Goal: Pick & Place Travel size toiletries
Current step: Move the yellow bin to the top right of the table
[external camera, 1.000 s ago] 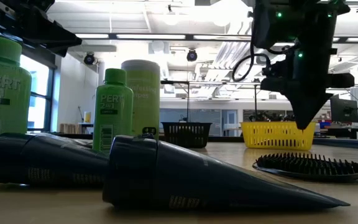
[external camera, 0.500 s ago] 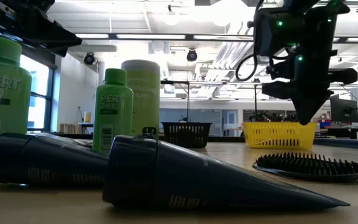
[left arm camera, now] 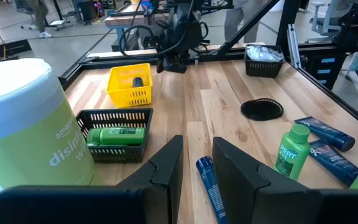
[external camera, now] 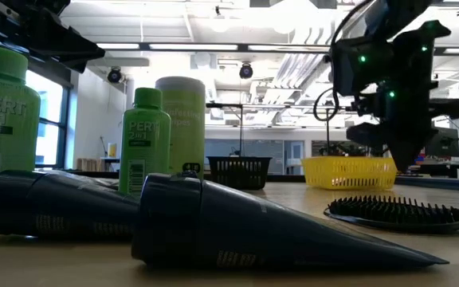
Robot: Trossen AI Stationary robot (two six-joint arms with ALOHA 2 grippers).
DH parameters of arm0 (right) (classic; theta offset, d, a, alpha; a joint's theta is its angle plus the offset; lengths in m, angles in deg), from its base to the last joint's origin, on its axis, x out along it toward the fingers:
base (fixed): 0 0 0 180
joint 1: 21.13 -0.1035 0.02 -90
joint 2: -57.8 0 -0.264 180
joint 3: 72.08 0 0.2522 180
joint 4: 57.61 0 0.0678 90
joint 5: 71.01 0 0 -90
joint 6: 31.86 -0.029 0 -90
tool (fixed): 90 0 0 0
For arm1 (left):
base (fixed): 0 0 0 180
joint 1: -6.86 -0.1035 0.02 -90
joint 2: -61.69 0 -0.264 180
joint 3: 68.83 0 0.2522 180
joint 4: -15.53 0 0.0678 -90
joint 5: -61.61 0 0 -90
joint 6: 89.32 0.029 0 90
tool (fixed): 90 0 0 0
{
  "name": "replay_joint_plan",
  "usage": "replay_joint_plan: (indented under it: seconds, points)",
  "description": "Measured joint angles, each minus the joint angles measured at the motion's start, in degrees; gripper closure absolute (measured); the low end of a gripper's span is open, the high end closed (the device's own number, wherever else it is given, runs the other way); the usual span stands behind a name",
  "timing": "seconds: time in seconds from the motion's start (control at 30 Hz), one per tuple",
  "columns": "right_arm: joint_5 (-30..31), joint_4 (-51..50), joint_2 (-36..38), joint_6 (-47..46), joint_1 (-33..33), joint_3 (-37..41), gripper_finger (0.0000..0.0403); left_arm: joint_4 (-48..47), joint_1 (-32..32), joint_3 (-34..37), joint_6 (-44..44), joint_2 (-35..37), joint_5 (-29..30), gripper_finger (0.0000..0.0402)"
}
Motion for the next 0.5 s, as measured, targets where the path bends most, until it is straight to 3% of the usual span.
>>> replay_joint_plan:
  seconds: [0.3, 0.5]
  points:
    - [-1.3, 4.1, 4.3, 1.6, -1.9, -0.6, 0.0401, 0.0, 0.0, 0.0, 0.0, 0.0, 0.0, 0.0318]
    - [-1.4, 16.0, 5.3, 9.6, -1.6, -0.6, 0.0401, 0.0, 0.0, 0.0, 0.0, 0.0, 0.0, 0.0318]
